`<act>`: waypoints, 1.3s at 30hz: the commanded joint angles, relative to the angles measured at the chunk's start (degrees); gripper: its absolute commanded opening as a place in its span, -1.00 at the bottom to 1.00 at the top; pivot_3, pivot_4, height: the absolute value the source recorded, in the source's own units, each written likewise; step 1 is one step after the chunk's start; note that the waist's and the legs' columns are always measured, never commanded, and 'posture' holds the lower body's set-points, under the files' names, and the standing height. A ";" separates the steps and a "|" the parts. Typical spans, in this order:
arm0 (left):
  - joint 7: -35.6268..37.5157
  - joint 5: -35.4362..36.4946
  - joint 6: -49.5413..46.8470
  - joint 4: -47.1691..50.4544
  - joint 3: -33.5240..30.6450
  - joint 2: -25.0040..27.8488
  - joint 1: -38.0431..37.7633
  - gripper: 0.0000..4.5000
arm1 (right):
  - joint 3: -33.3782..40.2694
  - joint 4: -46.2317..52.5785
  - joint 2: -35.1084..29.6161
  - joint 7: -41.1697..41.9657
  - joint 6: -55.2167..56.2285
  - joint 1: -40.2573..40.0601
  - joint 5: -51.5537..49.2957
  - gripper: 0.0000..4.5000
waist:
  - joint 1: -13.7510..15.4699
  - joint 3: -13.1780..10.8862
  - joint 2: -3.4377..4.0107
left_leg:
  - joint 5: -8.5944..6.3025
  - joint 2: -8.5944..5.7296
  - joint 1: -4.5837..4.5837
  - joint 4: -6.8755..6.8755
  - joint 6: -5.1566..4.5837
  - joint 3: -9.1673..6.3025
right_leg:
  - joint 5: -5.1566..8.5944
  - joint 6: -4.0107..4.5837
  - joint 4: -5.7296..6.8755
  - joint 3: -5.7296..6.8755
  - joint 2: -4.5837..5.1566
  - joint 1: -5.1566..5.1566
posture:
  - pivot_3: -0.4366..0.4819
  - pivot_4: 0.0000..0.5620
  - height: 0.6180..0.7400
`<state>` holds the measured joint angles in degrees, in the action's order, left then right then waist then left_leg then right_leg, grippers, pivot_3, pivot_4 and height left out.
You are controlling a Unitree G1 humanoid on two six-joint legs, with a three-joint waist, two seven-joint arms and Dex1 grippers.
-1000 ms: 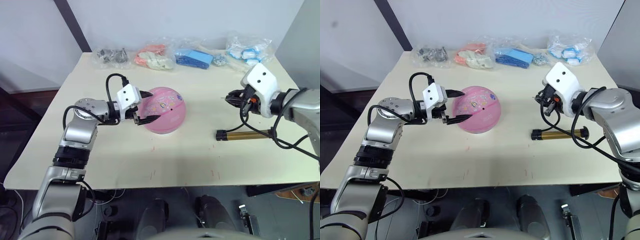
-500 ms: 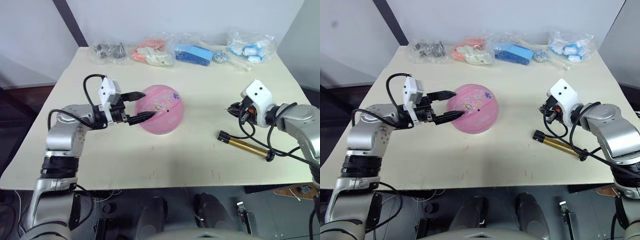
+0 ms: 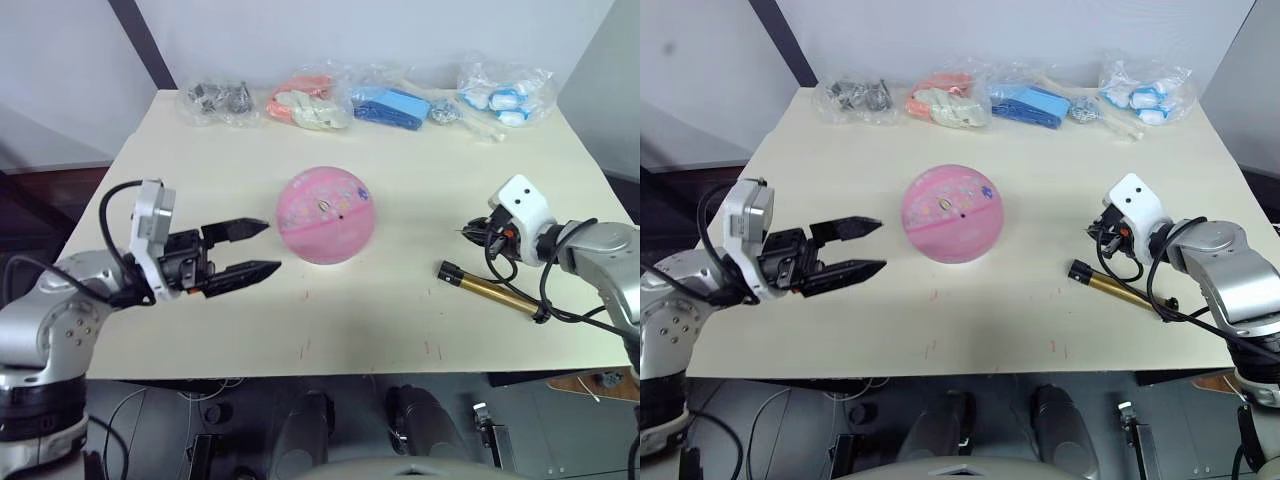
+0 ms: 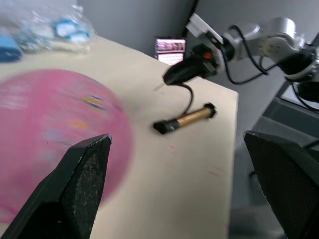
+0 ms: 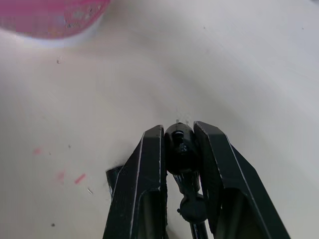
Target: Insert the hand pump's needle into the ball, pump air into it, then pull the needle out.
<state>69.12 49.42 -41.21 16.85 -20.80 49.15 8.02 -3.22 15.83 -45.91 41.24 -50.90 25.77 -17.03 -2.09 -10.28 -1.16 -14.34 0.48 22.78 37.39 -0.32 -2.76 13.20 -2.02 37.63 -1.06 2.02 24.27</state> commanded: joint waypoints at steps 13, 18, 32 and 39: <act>3.04 -4.14 9.34 0.15 0.73 -1.20 -7.85 1.00 | 5.40 -2.88 -0.67 1.10 1.69 -2.51 -1.65 -0.40 | 0.17 0.00 0.00 | 0.00 -0.01 -0.02 0.02 0.00 0.08 | -0.01 0.01 0.01 -0.03 -0.03 0.00 | -0.05 -0.47 1.00; 2.56 -5.07 10.41 -0.11 1.44 -2.18 -8.28 1.00 | 8.87 -0.86 -3.29 0.95 1.84 -2.04 -2.02 0.51 | 0.25 0.00 0.00 | 0.00 -0.02 -0.01 0.02 0.00 0.08 | -0.02 0.02 0.02 -0.03 -0.03 0.00 | -0.05 -0.47 1.00; -0.53 -5.59 11.42 -2.49 1.26 -4.91 -10.10 1.00 | 23.96 3.84 -5.32 -0.28 1.07 -4.51 -8.17 0.96 | 0.32 0.00 0.01 | 0.00 -0.02 -0.04 0.03 0.00 0.15 | -0.02 0.02 0.06 -0.10 -0.03 0.00 | -0.05 -0.47 1.00; -4.24 -5.65 13.07 -1.88 0.73 -8.01 -11.74 1.00 | 28.00 8.20 -3.39 0.05 5.87 -7.10 -10.80 0.96 | 0.53 0.00 0.01 | 0.00 -0.01 -0.06 0.05 0.00 0.16 | -0.02 0.02 0.09 -0.12 -0.03 -0.01 | -0.05 -0.47 1.00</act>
<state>66.11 43.46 -29.46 13.84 -18.20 41.68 -3.43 22.10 20.56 -49.81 40.83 -47.96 18.79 -26.27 -1.56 -10.28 -1.15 -14.34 0.47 22.72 37.44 -0.32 -2.59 13.18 -2.00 37.73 -1.19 2.00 24.26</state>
